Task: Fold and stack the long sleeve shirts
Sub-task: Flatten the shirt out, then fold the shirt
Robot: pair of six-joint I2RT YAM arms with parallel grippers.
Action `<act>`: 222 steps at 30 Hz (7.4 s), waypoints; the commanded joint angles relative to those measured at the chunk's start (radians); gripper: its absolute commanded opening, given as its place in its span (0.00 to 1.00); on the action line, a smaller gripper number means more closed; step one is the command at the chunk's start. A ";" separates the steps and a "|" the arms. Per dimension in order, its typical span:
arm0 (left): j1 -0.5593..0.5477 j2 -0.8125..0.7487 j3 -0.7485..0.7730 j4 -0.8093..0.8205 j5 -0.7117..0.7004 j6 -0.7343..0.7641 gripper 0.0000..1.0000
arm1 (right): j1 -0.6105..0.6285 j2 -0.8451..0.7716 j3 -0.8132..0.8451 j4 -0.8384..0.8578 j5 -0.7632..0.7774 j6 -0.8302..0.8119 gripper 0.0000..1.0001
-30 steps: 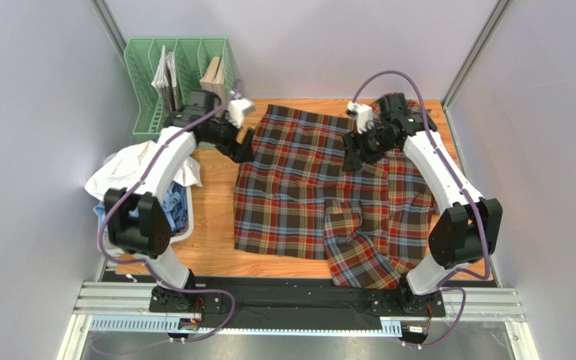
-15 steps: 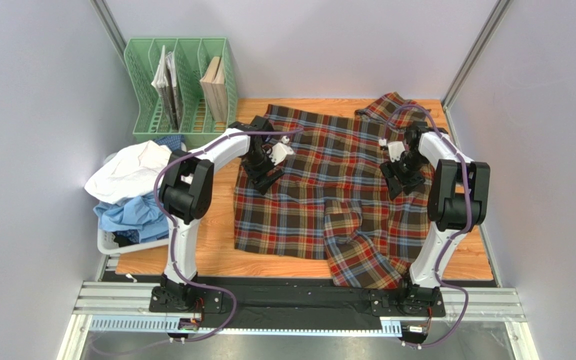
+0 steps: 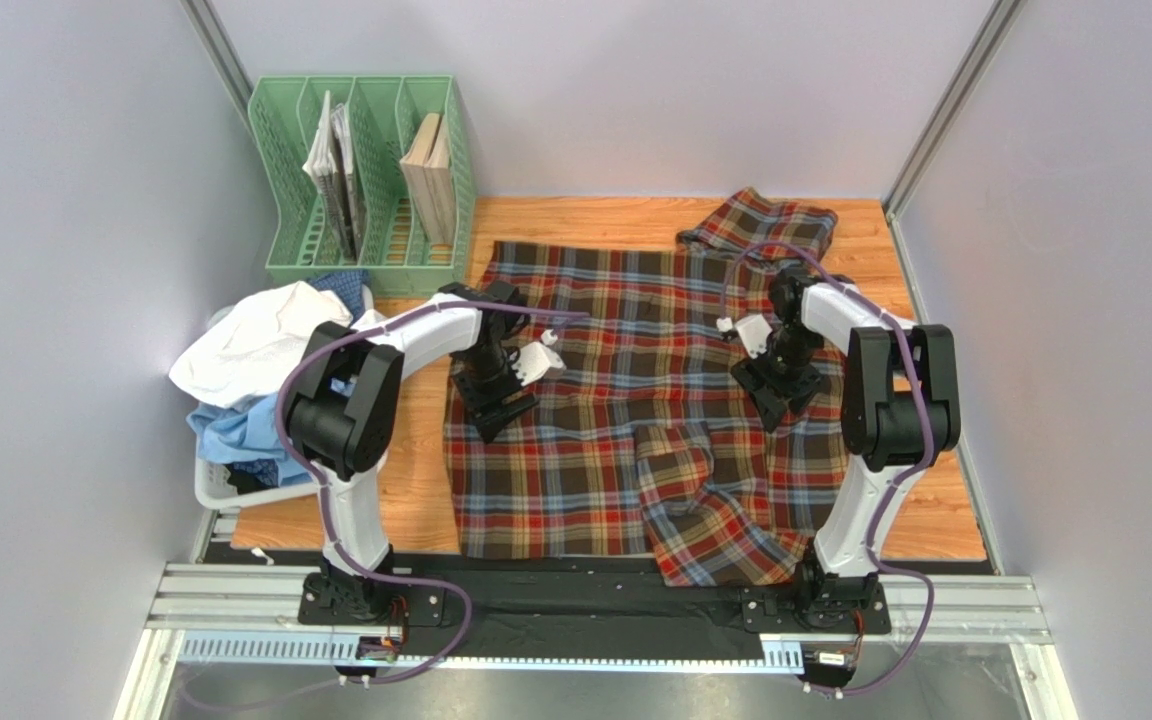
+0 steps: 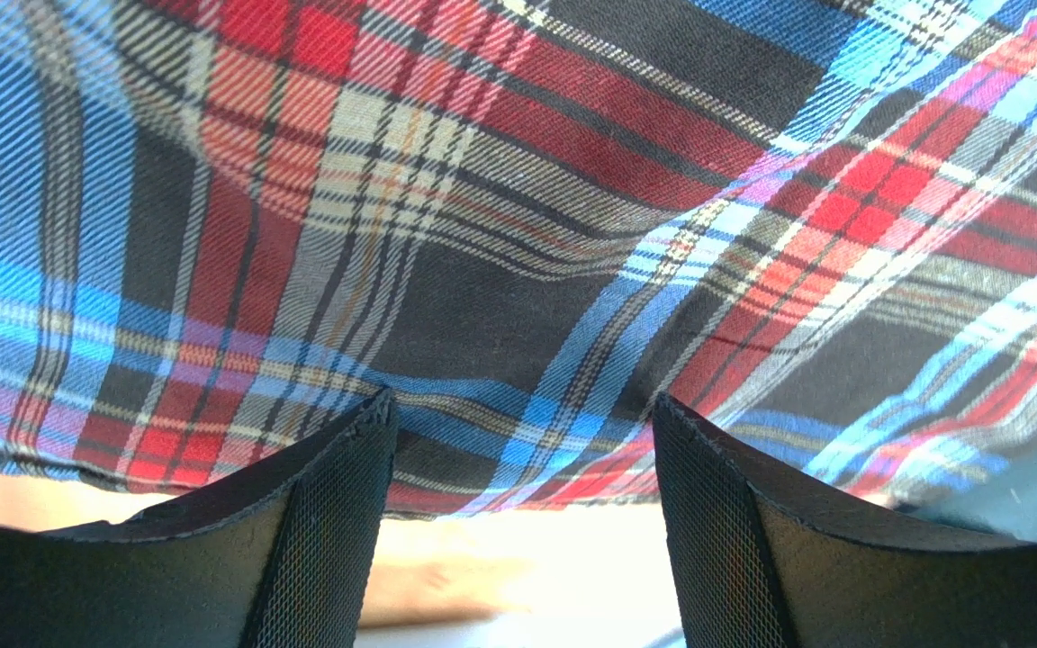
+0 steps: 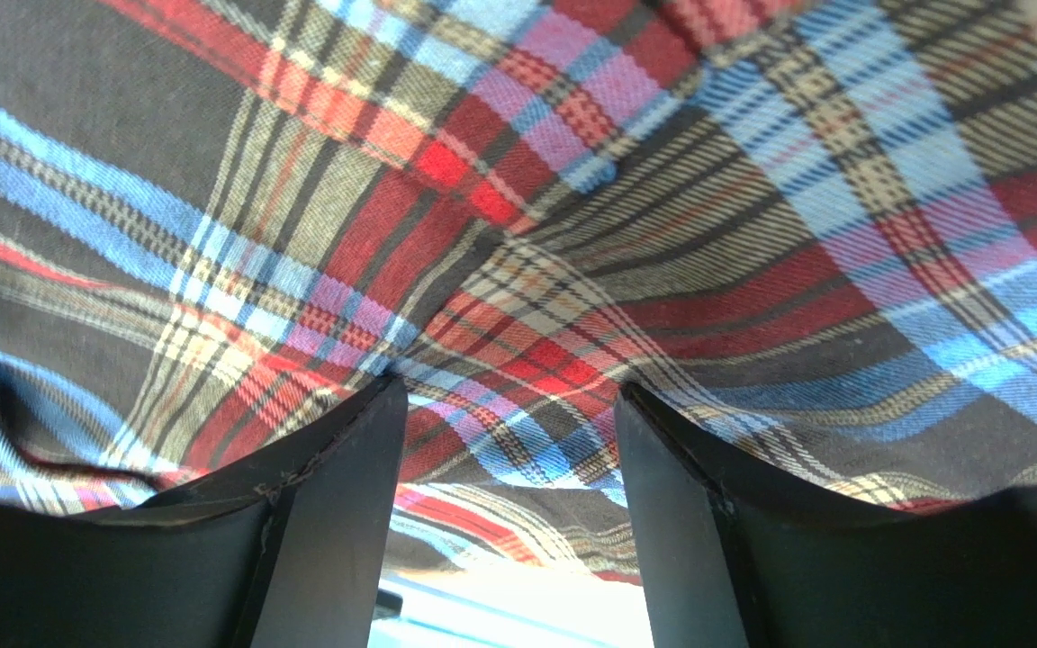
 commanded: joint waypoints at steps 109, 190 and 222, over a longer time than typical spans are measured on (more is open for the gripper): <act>0.246 0.395 0.820 0.474 0.129 0.145 0.00 | -0.212 0.370 0.829 0.319 -0.302 0.422 0.00; 0.331 0.194 0.721 0.477 0.342 -0.204 0.68 | 0.143 0.381 0.963 0.563 -0.292 0.663 0.00; 0.160 0.393 0.776 0.460 0.355 -0.468 0.78 | 0.191 0.357 0.825 0.313 -0.242 0.011 0.77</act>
